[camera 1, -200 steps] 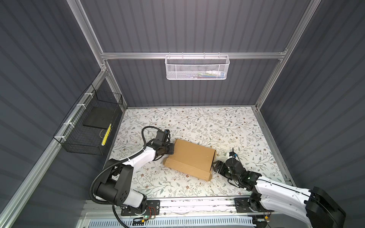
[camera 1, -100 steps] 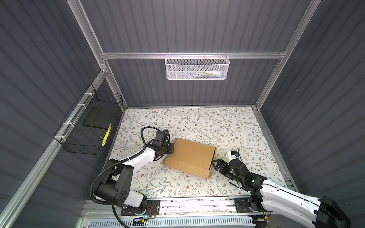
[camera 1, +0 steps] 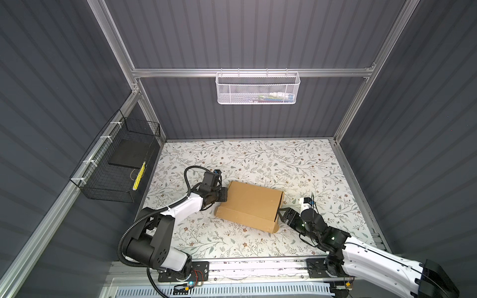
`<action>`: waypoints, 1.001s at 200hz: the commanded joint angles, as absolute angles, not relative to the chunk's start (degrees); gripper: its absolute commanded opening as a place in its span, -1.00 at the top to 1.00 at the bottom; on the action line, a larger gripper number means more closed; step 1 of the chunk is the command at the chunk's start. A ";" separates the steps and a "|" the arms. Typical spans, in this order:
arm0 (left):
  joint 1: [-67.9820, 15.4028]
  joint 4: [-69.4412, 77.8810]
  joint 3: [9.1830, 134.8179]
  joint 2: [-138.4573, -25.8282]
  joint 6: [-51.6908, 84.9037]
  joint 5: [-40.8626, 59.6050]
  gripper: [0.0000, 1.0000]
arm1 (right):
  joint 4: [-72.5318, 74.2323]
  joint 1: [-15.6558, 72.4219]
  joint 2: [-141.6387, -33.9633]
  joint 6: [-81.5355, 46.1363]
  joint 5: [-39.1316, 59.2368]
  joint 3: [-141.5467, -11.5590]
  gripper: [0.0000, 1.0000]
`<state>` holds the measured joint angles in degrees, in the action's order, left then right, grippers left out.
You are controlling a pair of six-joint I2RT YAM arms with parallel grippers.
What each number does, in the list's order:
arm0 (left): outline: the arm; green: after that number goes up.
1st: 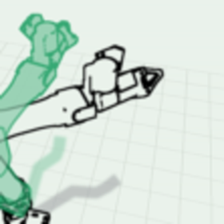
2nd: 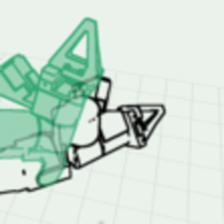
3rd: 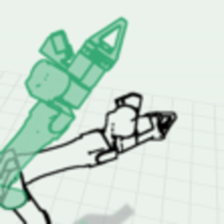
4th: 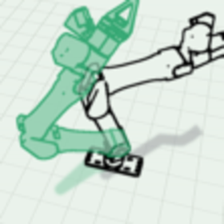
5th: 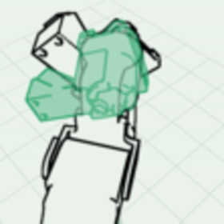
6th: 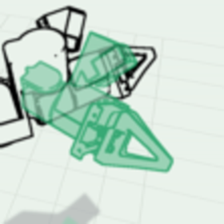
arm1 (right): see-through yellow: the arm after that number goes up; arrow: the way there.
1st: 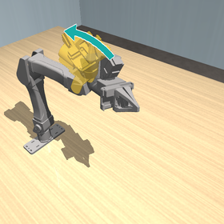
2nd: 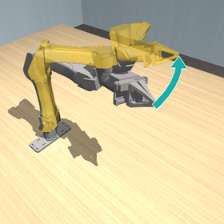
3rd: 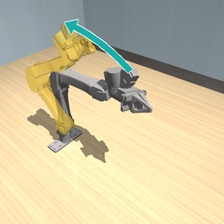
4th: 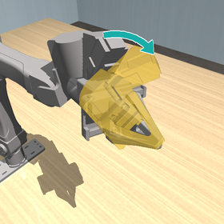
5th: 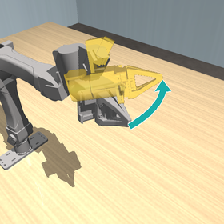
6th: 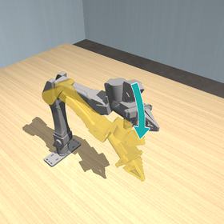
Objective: Fold the paper box
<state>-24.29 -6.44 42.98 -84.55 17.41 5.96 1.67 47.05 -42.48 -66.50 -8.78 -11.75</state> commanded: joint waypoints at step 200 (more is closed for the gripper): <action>-23.56 -11.77 40.54 -87.53 18.37 9.40 1.00 | 9.61 47.68 -49.58 -70.49 -10.12 -10.64 -0.82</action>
<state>-23.79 -5.74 42.92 -84.88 17.63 9.04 4.36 48.03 -47.44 -69.60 -9.43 -11.84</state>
